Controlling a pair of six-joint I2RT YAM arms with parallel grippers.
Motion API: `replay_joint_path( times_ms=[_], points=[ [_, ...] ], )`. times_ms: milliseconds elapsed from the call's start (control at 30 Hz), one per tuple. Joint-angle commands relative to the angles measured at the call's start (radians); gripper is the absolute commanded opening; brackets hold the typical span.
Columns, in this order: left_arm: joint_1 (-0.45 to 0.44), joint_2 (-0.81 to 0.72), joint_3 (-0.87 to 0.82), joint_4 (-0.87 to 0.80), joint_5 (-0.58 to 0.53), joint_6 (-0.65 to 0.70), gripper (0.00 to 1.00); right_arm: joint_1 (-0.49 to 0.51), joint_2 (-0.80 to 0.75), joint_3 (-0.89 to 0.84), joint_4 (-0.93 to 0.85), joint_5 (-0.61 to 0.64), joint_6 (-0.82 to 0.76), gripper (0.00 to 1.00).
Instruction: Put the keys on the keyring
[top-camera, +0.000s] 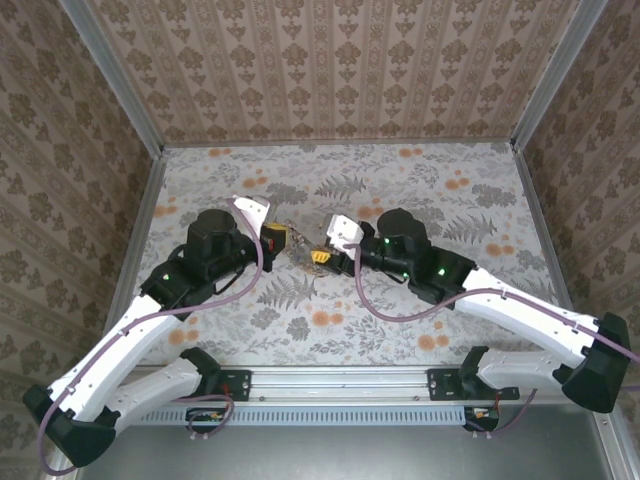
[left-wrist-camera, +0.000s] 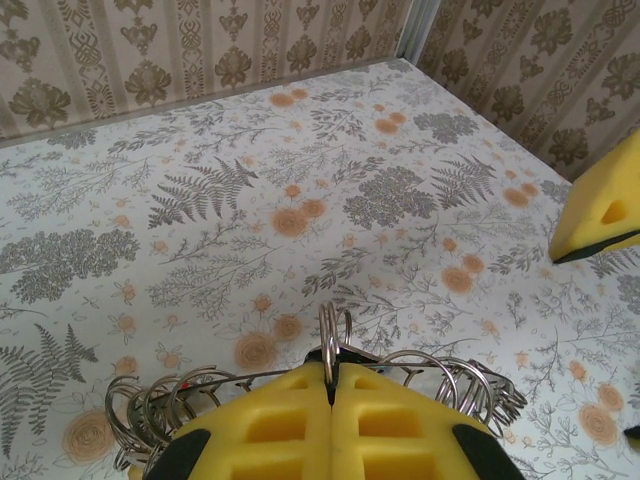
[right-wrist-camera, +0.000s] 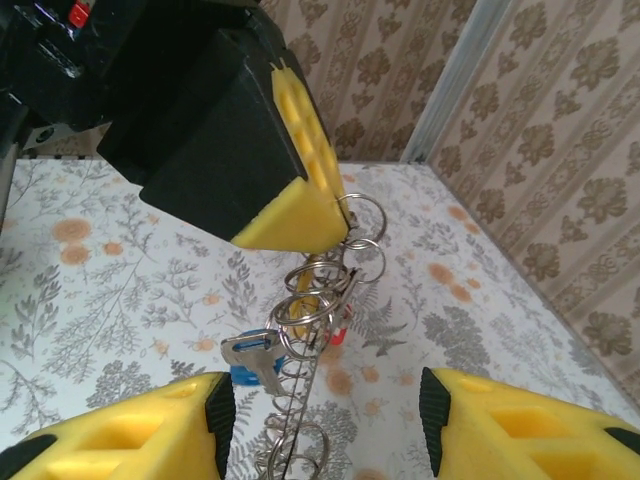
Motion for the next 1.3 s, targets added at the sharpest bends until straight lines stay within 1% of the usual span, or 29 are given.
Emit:
replay_joint_path(
  times_ms=[0,133,433,667,933,1067,1200,1233,1267],
  points=[
    [-0.007,-0.013,0.03,0.085,0.011,-0.015,0.0,-0.003,0.049,0.05,-0.101,-0.034,0.044,0.53],
    [-0.009,-0.013,0.03,0.08,0.014,-0.015,0.0,-0.006,0.087,0.092,-0.15,-0.034,0.118,0.48],
    [-0.012,-0.01,0.02,0.083,0.047,-0.006,0.0,-0.011,0.14,0.139,-0.159,-0.047,0.282,0.37],
    [-0.014,-0.001,0.013,0.081,0.066,0.002,0.0,-0.011,0.16,0.178,-0.233,-0.065,0.31,0.17],
    [-0.014,0.005,0.003,0.077,0.068,0.006,0.0,-0.012,0.156,0.161,-0.235,-0.09,0.346,0.0],
    [-0.014,0.002,-0.005,0.071,0.068,0.01,0.0,-0.012,0.152,0.148,-0.213,-0.112,0.37,0.0],
    [-0.014,0.003,-0.014,0.071,0.062,0.013,0.0,-0.011,0.146,0.115,-0.162,-0.13,0.426,0.0],
    [-0.014,0.004,-0.016,0.07,0.059,0.013,0.06,-0.011,0.144,0.104,-0.148,-0.13,0.449,0.0],
    [-0.014,0.004,-0.017,0.069,0.056,0.015,0.13,-0.011,0.14,0.092,-0.131,-0.132,0.468,0.0]
  ],
)
